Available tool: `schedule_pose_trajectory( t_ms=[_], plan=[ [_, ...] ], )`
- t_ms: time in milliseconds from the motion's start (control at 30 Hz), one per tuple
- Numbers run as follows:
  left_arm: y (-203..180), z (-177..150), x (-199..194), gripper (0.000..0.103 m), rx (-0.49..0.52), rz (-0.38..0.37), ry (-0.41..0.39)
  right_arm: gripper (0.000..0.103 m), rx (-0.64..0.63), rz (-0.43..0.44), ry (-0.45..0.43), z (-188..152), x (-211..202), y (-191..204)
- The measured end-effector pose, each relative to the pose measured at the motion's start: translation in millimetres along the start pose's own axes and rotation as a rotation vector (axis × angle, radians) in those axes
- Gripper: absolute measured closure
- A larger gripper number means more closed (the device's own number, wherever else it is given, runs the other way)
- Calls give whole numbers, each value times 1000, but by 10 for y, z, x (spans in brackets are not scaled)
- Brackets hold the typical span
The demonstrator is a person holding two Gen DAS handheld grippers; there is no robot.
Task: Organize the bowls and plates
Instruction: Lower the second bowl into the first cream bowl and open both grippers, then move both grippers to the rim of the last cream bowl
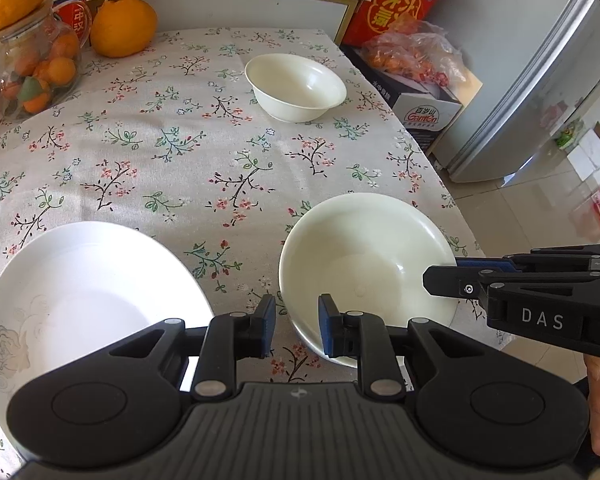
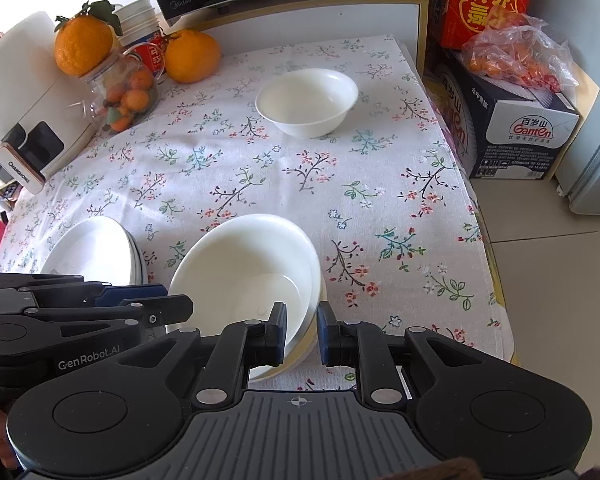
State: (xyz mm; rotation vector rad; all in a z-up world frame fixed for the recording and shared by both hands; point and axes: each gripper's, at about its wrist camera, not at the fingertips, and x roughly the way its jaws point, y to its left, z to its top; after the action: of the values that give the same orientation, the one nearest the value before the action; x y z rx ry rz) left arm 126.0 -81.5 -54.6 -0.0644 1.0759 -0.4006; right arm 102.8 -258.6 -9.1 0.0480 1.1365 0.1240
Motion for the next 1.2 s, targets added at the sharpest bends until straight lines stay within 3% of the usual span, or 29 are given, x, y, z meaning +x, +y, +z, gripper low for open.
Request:
schedule_pose_trajectory(
  t_ms=[667,1033,1200],
  plan=[
    [29,109,2,83,-49,30,-30,84,81,10,-30,154,27,-175],
    [43,317,86,83,-60,59,-57,47,179,10,-42,372,101,-310],
    [89,475,138,81,-71,86,-78,42,215,17,-38,560,194,-327]
  ],
)
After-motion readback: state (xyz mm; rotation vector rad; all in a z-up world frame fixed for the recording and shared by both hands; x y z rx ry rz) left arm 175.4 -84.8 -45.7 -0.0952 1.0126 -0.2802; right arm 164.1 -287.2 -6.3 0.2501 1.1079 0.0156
